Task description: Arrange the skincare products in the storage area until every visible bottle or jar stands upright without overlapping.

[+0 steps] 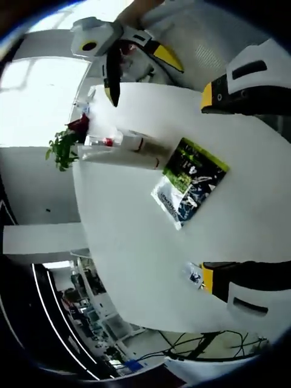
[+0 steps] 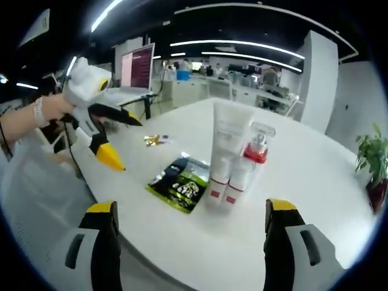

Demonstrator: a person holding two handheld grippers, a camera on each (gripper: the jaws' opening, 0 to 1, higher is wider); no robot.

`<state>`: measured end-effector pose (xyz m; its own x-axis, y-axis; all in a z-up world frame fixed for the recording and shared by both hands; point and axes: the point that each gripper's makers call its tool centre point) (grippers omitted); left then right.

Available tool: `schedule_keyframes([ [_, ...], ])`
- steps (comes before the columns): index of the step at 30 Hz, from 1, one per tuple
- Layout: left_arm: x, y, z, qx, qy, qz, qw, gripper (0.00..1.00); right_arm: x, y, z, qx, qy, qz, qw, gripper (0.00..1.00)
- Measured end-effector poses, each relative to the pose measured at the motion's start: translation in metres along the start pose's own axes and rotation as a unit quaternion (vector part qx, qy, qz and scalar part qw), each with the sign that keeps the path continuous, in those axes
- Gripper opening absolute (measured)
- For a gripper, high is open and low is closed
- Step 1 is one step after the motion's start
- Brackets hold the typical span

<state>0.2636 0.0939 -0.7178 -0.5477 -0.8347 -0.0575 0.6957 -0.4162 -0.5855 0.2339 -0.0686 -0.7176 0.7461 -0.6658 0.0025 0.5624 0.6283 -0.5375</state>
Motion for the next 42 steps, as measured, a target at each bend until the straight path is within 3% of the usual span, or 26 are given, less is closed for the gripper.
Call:
schedule_keyframes([
  [4, 0.006, -0.013, 0.005, 0.024, -0.01, -0.003, 0.9997, 0.99, 0.0, -0.001, -0.001, 0.0, 0.003, -0.001, 1.0, 1.0],
  [6, -0.001, -0.02, 0.015, 0.058, 0.011, 0.025, 0.9979, 0.99, -0.001, 0.0, -0.001, -0.002, 0.001, 0.0, 1.0, 1.0],
  [14, 0.004, -0.035, -0.003, 0.054, -0.027, 0.034, 0.9976, 0.99, 0.001, -0.001, -0.003, -0.008, -0.005, -0.007, 0.9999, 1.0],
  [17, 0.003, -0.038, -0.012, 0.047, -0.022, 0.041, 0.9978, 0.99, 0.013, -0.007, -0.001, -0.005, 0.003, -0.038, 0.9993, 1.0],
  [20, 0.007, -0.042, -0.014, 0.051, -0.031, 0.038, 0.9975, 0.99, 0.014, -0.007, 0.006, 0.02, 0.009, -0.034, 0.9992, 1.0],
  [23, 0.007, -0.044, -0.017, 0.051, -0.029, 0.055, 0.9968, 0.99, 0.012, -0.008, 0.019, 0.052, -0.013, -0.036, 0.9979, 1.0],
  [24, 0.008, -0.044, -0.02, 0.044, -0.027, 0.056, 0.9971, 0.99, 0.014, -0.01, 0.019, 0.052, -0.019, -0.044, 0.9975, 1.0],
  [25, 0.01, -0.044, -0.022, 0.042, -0.028, 0.056, 0.9971, 0.99, 0.019, -0.012, 0.012, 0.027, -0.008, -0.055, 0.9981, 1.0],
  [27, 0.01, -0.043, -0.024, 0.045, -0.03, 0.058, 0.9968, 0.99, 0.017, -0.01, 0.005, 0.016, 0.015, -0.043, 0.9988, 1.0],
  [31, 0.013, -0.044, -0.027, 0.04, -0.037, 0.063, 0.9965, 0.99, 0.013, -0.01, 0.011, 0.035, 0.021, -0.034, 0.9986, 1.0],
  [38, 0.009, -0.046, -0.032, 0.047, -0.036, 0.074, 0.9955, 0.99, 0.008, -0.008, 0.001, 0.002, 0.002, -0.028, 0.9996, 1.0],
  [42, 0.009, -0.045, -0.034, 0.045, -0.034, 0.076, 0.9955, 0.99, 0.009, -0.009, 0.002, 0.003, 0.004, -0.028, 0.9996, 1.0],
])
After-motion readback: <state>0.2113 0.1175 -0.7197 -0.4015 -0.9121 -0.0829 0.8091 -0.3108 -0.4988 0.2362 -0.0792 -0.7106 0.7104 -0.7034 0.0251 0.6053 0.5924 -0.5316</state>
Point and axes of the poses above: the point that each gripper's makers call its tool centre point, and the gripper's own axes: y roughly forward along the fingers, x roughly to its right, z roughly out of its top, and after that the axes turned 9 degrees about z, right-handed
